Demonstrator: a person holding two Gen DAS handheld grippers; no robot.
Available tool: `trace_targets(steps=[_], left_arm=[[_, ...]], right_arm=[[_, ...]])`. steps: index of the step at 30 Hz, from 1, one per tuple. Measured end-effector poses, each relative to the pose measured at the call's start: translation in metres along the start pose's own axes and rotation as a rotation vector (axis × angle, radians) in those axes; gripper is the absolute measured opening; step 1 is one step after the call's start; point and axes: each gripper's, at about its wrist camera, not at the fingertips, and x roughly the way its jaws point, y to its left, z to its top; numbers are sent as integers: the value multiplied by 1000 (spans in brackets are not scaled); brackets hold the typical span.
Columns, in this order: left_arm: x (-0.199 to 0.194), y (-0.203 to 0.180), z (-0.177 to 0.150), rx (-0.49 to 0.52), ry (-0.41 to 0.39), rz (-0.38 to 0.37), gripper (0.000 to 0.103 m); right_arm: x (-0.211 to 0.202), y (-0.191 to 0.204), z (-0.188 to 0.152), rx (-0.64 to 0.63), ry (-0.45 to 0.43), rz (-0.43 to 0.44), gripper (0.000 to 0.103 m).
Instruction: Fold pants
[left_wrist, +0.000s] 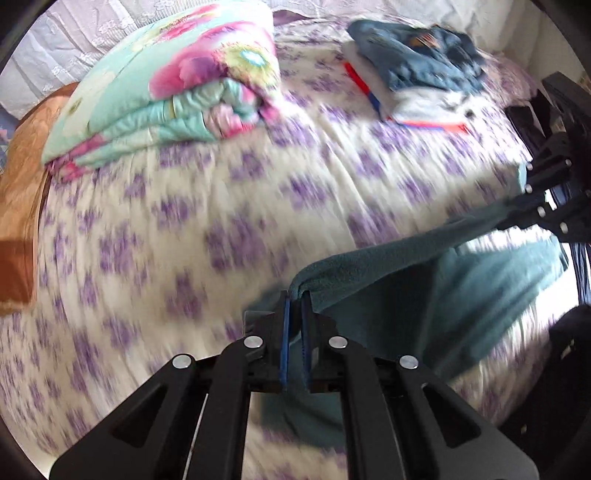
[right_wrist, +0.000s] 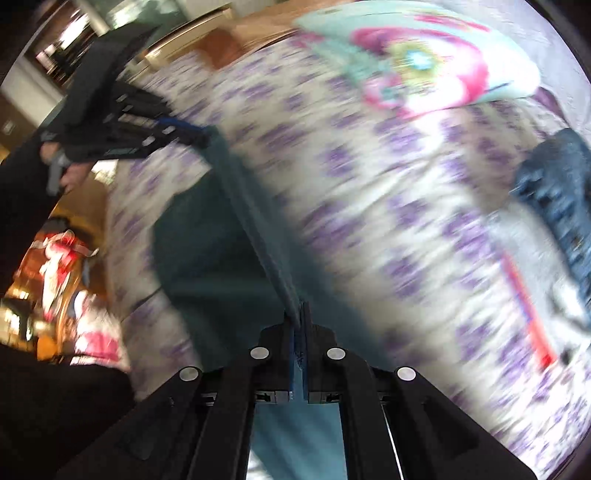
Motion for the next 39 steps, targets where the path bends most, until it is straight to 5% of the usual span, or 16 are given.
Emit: trace_targets(steps=[8, 15, 20, 24, 28, 32, 35, 36, 39], left_arm=[[32, -7, -99, -124, 81, -32, 5], [52, 0, -113, -172, 101, -50, 9], [18, 3, -128, -166, 79, -3, 52], [-14, 14, -136, -257, 10, -16, 52], [-35, -11, -129, -336, -114, -133, 52], [-8, -41, -110, -495, -153, -253, 52], [35, -52, -104, -606, -58, -273, 46], [51, -54, -107, -639, 0, -279, 30], [76, -55, -134, -697, 108, -264, 9]], right_arm=[[59, 68, -63, 77, 76, 19, 3], [87, 66, -78, 159, 69, -42, 4], [79, 63, -80, 180, 58, -49, 4], [79, 63, -83, 175, 46, -56, 4], [83, 75, -85, 136, 27, -33, 4], [88, 79, -83, 86, 42, -23, 6], [93, 78, -81, 92, 57, -22, 7], [90, 78, -81, 95, 53, -20, 7], [76, 77, -85, 101, 46, 34, 28]])
